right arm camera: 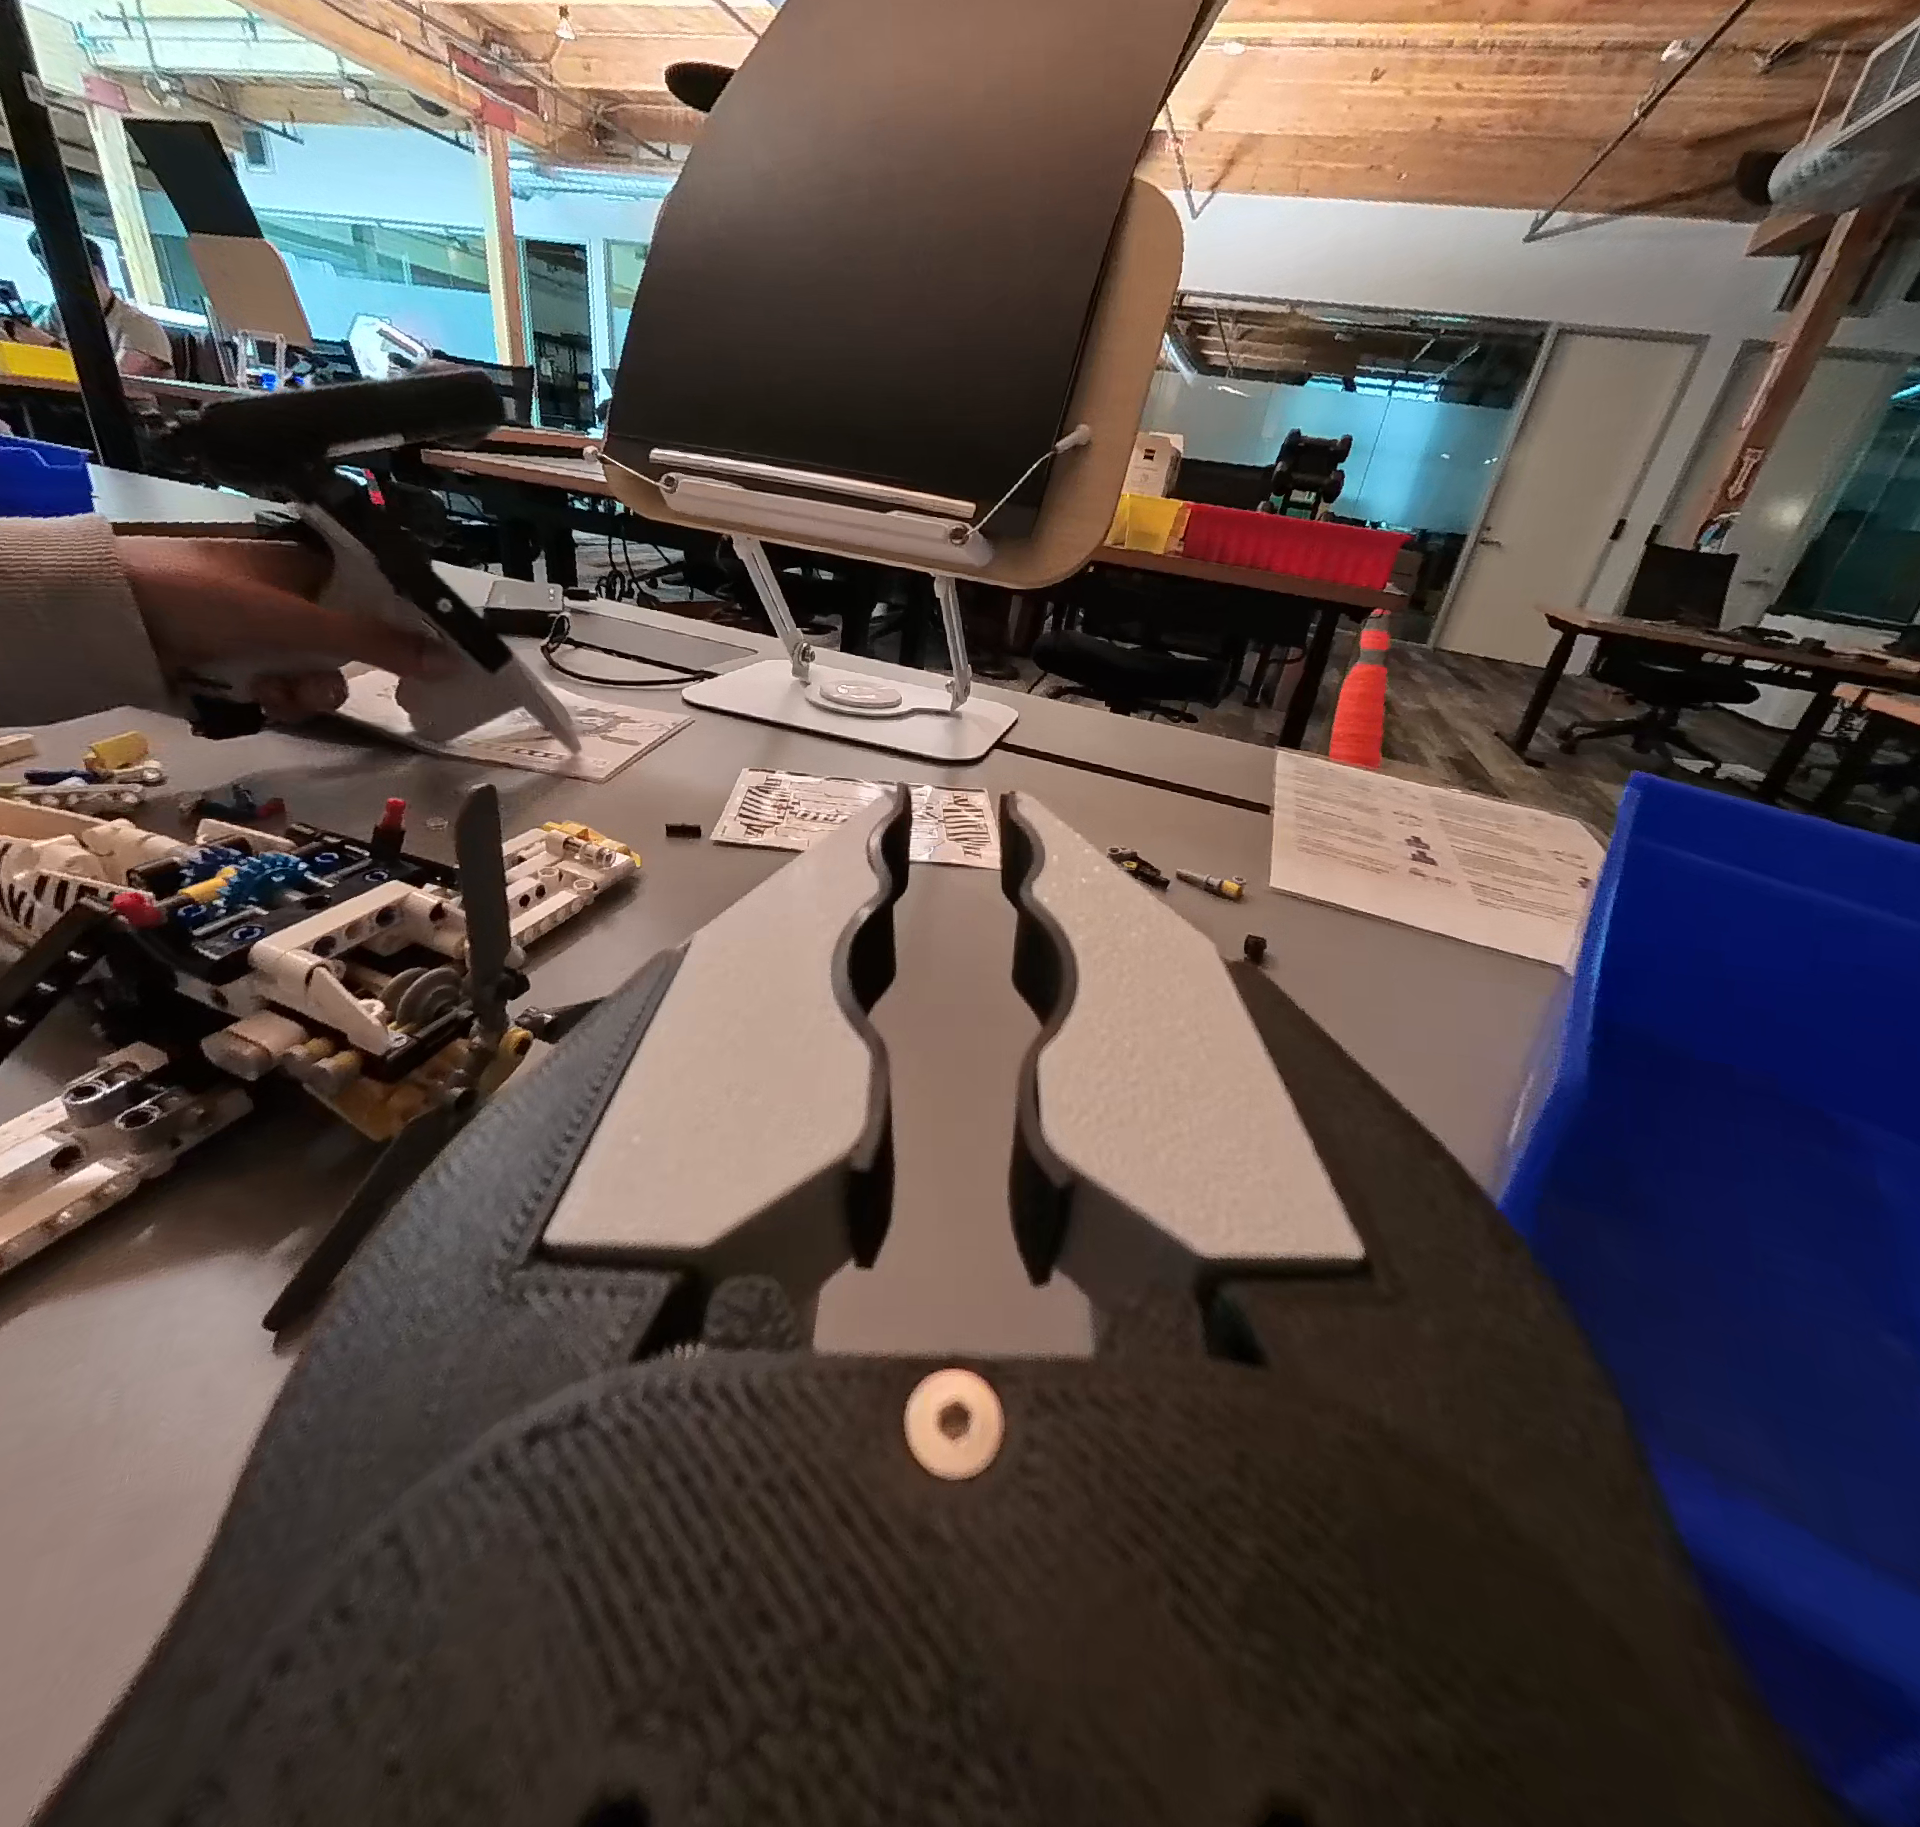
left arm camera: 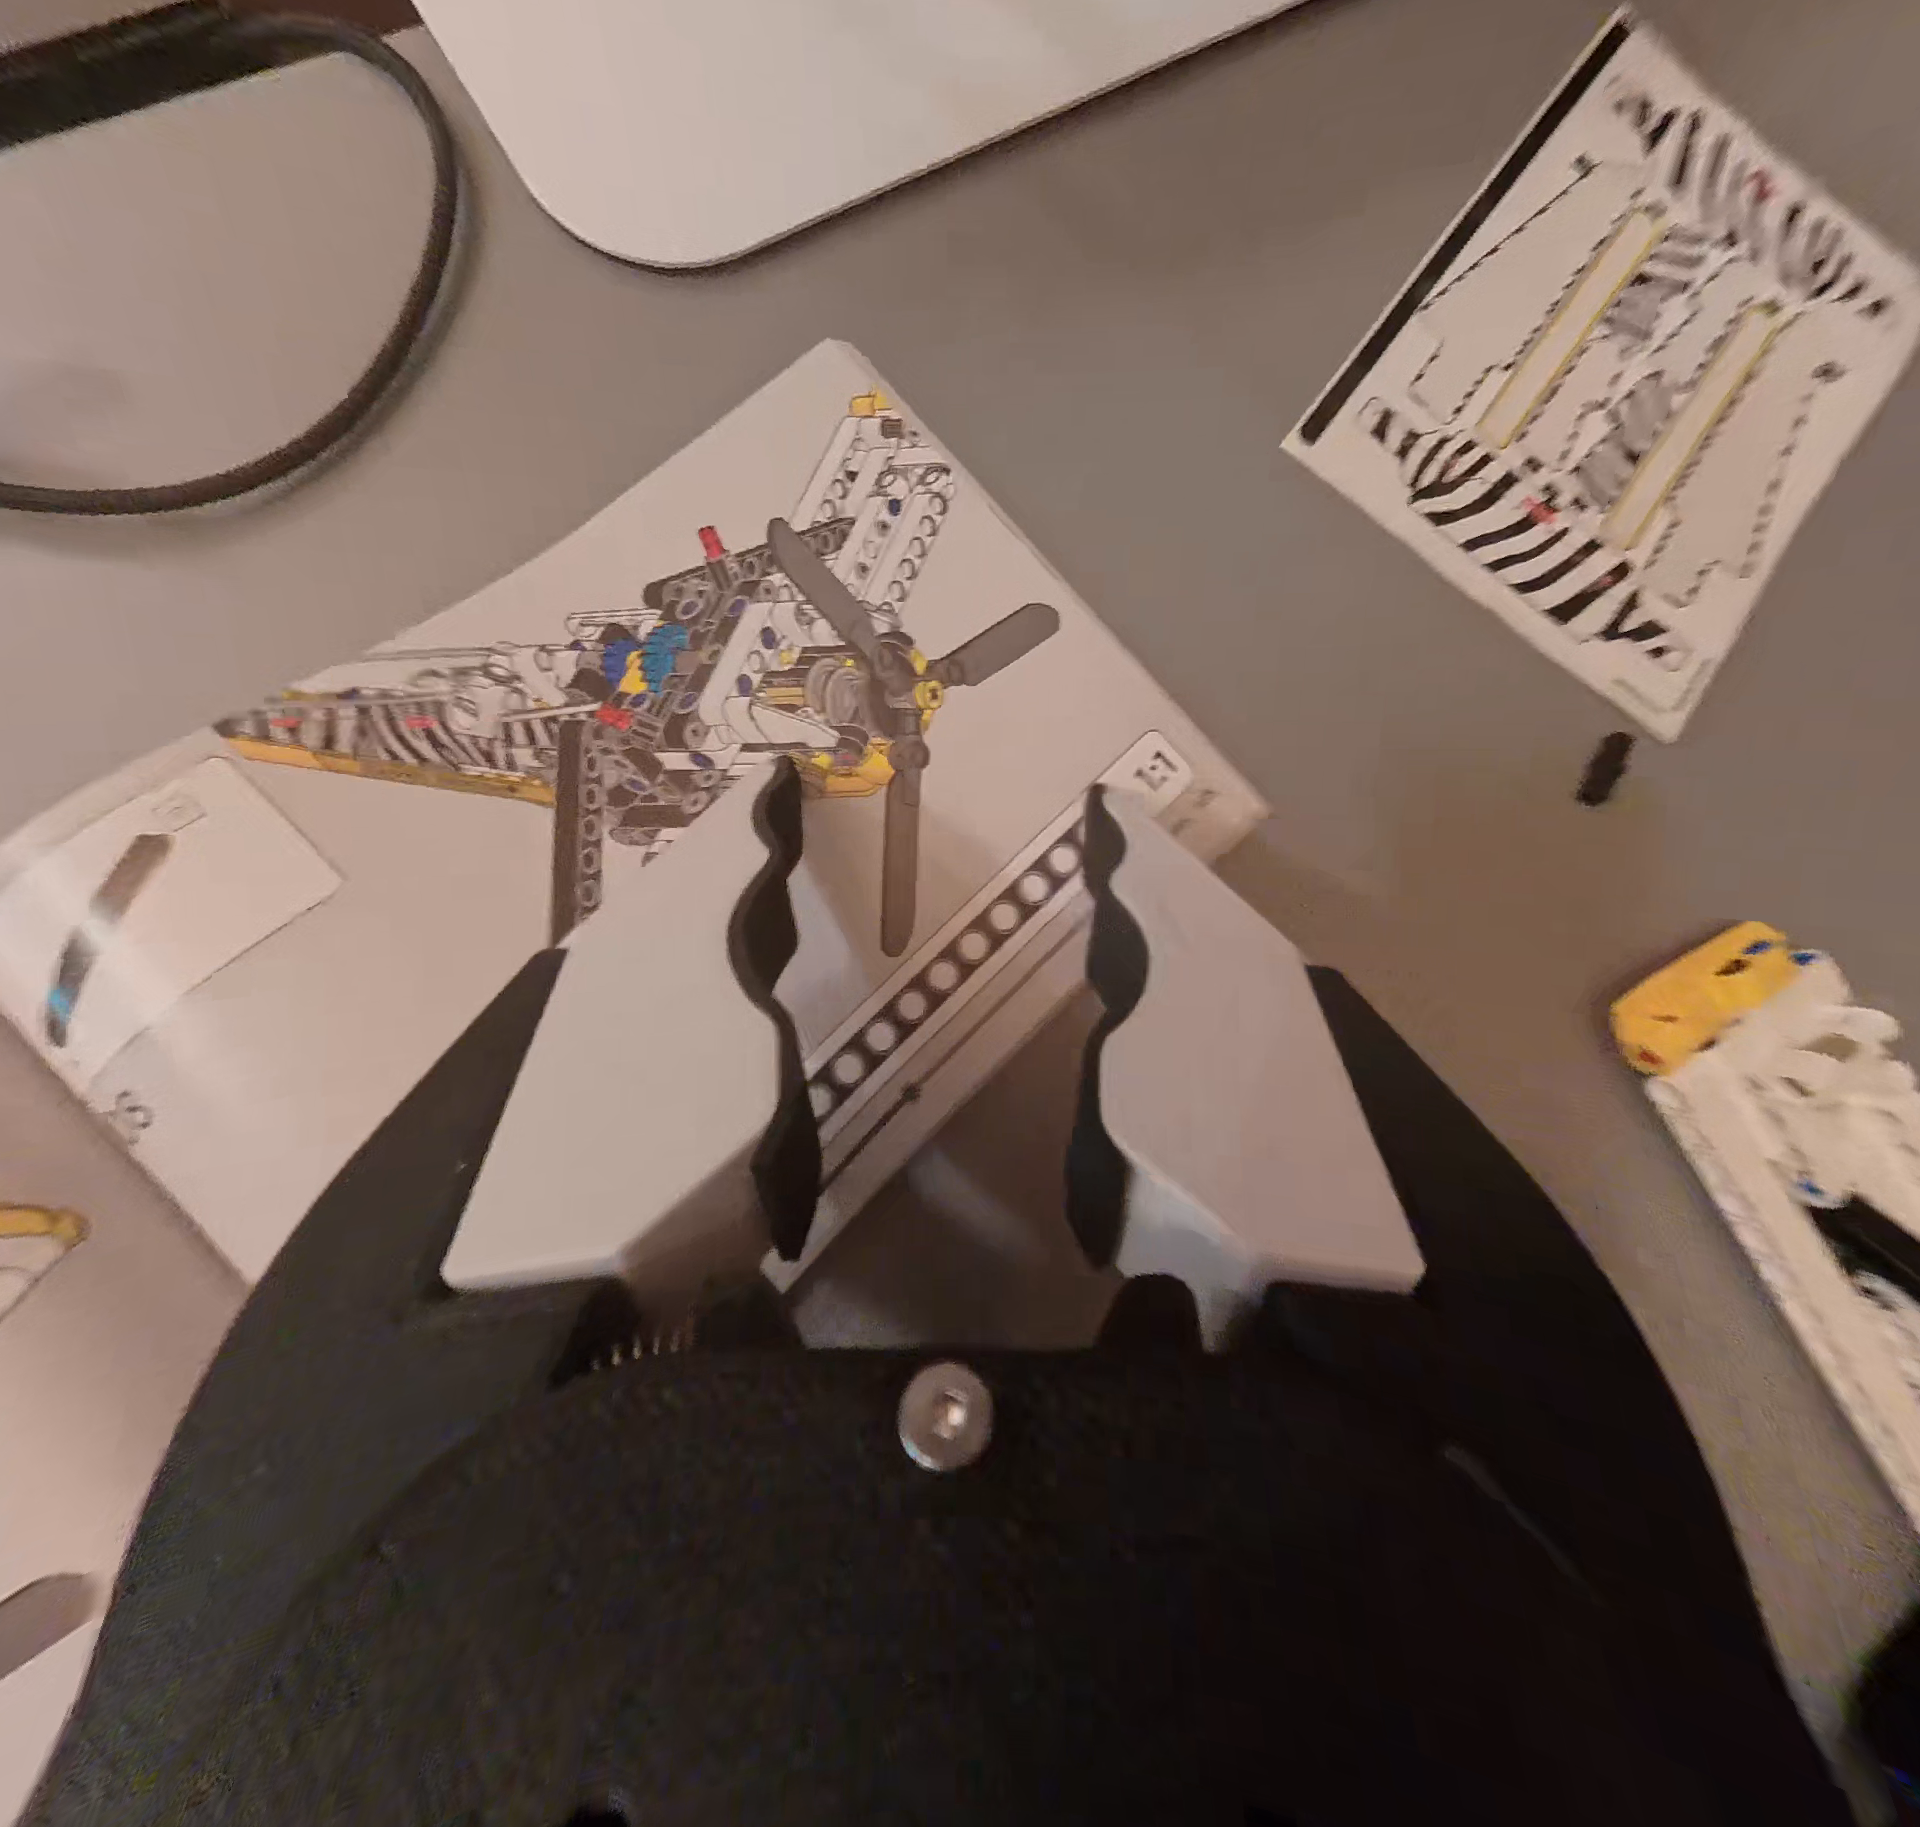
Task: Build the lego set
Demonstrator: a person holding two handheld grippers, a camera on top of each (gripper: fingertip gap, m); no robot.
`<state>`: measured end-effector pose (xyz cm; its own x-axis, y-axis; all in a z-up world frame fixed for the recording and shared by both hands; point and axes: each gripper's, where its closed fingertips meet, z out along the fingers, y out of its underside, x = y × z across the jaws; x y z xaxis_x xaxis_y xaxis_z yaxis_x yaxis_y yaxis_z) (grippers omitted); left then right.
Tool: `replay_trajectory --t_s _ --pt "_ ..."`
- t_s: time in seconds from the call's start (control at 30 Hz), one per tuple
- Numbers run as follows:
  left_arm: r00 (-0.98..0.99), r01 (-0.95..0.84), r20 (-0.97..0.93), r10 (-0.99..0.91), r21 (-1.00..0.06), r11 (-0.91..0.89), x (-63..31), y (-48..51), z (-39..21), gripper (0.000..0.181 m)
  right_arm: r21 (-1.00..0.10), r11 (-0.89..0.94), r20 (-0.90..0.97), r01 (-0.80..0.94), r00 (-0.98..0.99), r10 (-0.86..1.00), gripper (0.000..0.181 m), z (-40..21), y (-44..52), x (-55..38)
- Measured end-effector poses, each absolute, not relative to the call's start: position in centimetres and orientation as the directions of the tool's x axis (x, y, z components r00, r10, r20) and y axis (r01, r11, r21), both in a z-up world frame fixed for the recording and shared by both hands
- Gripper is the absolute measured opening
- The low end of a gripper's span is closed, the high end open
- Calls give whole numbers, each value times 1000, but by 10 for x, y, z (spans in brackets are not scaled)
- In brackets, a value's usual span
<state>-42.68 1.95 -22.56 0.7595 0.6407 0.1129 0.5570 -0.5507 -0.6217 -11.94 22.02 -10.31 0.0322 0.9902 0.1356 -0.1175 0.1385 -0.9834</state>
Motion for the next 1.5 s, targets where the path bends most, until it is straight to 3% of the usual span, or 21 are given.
replay_trajectory --t_s 0.23,0.43,0.5,0.7,0.73,0.77,0.8,0.87,0.9,1.07,1.13,1.27,1.5 --pt "813 445 -6 582 -638 -629 -428 15 -229 53 -981 154 151 -115 34 988 14 -104 219 -120" --pt "826 401 -91 556 -598 -694 -437 9 -229 2 -981 153 149 -121 38 988 14 -103 219 -119" --pt "836 428 -25 548 -595 -680 -435 8 -228 2 -980 153 149 -124 39 988 14 -102 219 -119" --pt "819 486 172 548 -716 -502 -427 3 -186 1 -981 149 145 -128 40 989 14 -102 219 -118" --pt "829 474 168 533 -717 -511 -421 8 -187 22 -981 151 147 -124 39 988 14 -102 219 -119" --pt "847 441 142 513 -727 -526 -416 15 -189 55 -981 153 150 -121 38 988 14 -103 219 -119" --pt "867 394 96 489 -733 -555 -412 21 -193 71 -981 156 153 -119 38 988 14 -103 219 -120" --pt "866 338 -31 498 -699 -631 -416 25 -209 90 -980 159 155 -117 37 987 14 -103 218 -120" --pt "859 338 -69 507 -667 -664 -420 25 -219 91 -980 158 154 -118 37 987 13 -103 218 -120" --pt "840 417 -6 543 -634 -652 -423 28 -229 70 -980 148 144 -135 36 989 13 -101 219 -118" --pt "841 414 -14 540 -625 -662 -423 27 -228 40 -980 147 143 -135 35 989 13 -101 219 -118" --pt "848 356 -81 524 -646 -675 -423 28 -228 7 -979 151 148 -135 33 989 13 -101 218 -118" --pt "828 398 -42 559 -657 -640 -430 23 -227 1 -979 143 140 -145 32 990 12 -100 219 -117"
